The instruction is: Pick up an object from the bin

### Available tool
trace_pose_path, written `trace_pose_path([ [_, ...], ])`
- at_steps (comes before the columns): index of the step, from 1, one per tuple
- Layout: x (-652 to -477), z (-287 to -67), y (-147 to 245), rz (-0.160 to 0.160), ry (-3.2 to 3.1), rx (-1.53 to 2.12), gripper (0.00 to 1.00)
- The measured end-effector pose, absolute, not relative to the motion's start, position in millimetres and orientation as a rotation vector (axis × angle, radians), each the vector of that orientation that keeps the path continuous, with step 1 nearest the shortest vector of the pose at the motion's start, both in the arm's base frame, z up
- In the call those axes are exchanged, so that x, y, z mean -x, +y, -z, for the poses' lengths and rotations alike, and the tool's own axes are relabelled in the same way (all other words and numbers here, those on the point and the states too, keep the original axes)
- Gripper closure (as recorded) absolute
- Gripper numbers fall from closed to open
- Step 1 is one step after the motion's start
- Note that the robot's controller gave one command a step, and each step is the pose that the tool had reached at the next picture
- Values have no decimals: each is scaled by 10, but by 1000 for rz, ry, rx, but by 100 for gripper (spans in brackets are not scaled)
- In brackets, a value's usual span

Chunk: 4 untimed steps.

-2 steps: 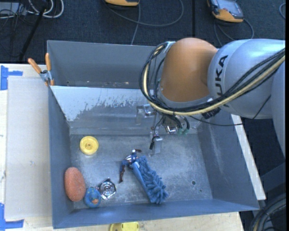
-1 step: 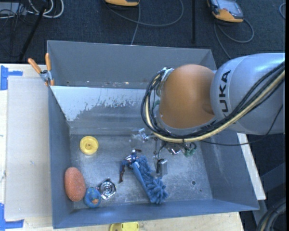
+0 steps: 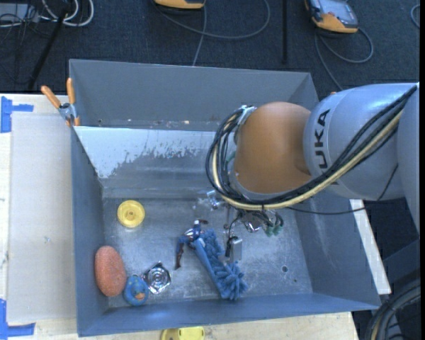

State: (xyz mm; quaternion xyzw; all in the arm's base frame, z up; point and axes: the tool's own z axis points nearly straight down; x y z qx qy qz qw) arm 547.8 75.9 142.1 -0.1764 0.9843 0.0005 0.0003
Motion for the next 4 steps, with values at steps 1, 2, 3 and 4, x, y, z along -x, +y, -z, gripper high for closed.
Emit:
trace_pose_path([
  [1, -5485, -1381, 754, 1, 3123, 359, 0],
  [2, -5286, -1398, 955, -1, 3117, 411, 0],
  [3, -5307, -1257, 977, -1, 3073, 660, 0],
  [4, -5456, -1184, 837, -1, 3129, 262, 0],
])
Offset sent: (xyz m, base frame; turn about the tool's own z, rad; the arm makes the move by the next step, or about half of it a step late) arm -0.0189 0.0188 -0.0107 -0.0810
